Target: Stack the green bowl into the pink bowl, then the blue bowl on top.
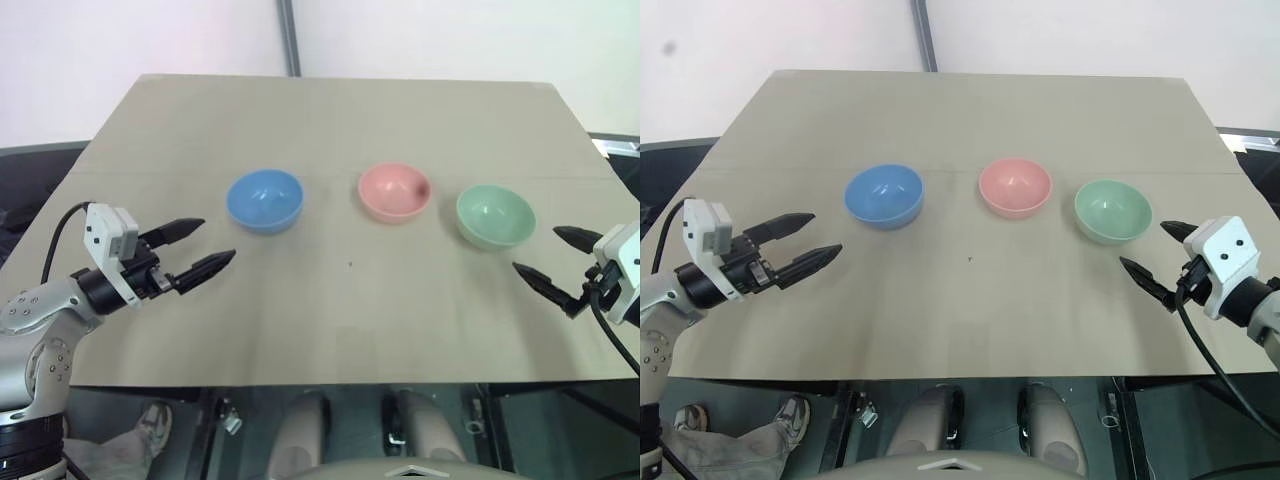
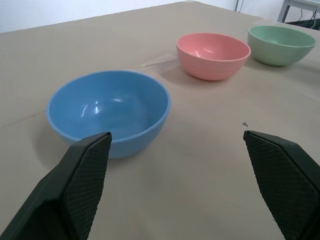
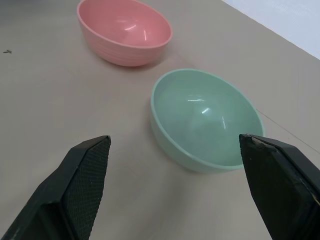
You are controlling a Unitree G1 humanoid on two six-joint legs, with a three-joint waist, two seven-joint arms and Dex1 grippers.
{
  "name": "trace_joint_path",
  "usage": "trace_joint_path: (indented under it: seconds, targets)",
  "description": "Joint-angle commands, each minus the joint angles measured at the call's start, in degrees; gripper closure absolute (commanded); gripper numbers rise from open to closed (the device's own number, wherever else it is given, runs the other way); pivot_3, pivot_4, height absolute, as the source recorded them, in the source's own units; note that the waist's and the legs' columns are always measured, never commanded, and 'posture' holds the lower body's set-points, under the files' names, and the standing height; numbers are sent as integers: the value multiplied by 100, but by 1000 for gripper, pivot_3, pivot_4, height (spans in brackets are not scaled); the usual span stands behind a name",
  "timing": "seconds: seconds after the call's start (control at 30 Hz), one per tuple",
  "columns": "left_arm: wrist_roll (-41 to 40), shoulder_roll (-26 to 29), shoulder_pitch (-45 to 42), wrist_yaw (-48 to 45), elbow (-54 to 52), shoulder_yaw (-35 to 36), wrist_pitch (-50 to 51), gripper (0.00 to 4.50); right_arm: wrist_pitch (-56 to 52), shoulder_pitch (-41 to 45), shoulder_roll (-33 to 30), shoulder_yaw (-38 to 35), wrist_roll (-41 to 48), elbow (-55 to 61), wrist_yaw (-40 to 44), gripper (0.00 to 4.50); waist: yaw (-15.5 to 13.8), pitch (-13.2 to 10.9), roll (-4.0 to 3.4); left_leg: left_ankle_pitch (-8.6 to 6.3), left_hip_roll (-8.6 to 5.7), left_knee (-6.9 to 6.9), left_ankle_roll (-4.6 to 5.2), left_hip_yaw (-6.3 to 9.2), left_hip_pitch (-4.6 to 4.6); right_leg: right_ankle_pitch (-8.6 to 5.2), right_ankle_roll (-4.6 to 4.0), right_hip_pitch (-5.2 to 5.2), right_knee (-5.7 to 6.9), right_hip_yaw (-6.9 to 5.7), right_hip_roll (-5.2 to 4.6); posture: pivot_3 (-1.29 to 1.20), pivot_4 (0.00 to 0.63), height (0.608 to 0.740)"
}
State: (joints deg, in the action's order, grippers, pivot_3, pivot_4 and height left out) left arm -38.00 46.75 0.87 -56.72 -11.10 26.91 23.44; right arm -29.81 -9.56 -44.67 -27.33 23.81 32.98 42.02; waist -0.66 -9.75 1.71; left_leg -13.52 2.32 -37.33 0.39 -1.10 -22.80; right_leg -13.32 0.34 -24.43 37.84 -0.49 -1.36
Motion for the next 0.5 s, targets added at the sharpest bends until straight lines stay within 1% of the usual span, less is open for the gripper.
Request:
trace_joint_path:
  seconds: [0.03, 0.13, 0.23, 0.3, 0.37, 0.5]
  targets:
    - [-104, 83, -146, -92, -55, 18, 29, 37, 44, 198, -165, -189, 112, -25, 68, 34, -2, 0, 0, 0, 0, 0, 0, 0, 1, 0, 0, 0, 1, 0, 0, 0, 150, 740]
    - [-198, 32, -247, -59, -97, -77, 195, 37, 82, 369, -232, -108, 98, -138, 85, 34, -1, -1, -2, 0, 0, -7, 1, -1, 5, 1, 0, 0, 7, 0, -1, 0, 150, 740]
    - [-280, 14, -313, -164, -194, -183, 283, 37, 130, 741, -265, 353, 37, -181, 89, 34, 9, -1, -1, 0, 0, -7, 1, 1, 8, 2, 1, 1, 8, -1, 2, 0, 150, 740]
    - [-340, -13, -407, -160, -246, -266, 329, 37, 127, 1159, -290, 814, -43, -243, 100, 34, 31, -2, -3, 0, 1, -6, 0, -1, 7, 2, 0, 0, 8, 1, 7, 0, 150, 740]
    - [-322, -17, -476, -200, -269, -372, 304, 37, 4, 1645, -334, 1357, -302, -371, 5, 34, 56, -3, -3, 0, 1, -6, 0, -4, 5, 3, 0, -3, 9, 6, 12, 0, 150, 740]
    - [-226, -30, -588, -276, -265, -556, 224, 37, -63, 2858, -131, 2537, -661, -986, 160, 34, 119, -4, -1, 0, 0, -6, 0, -5, 3, 3, -1, -4, 9, 8, 14, 0, 150, 740]
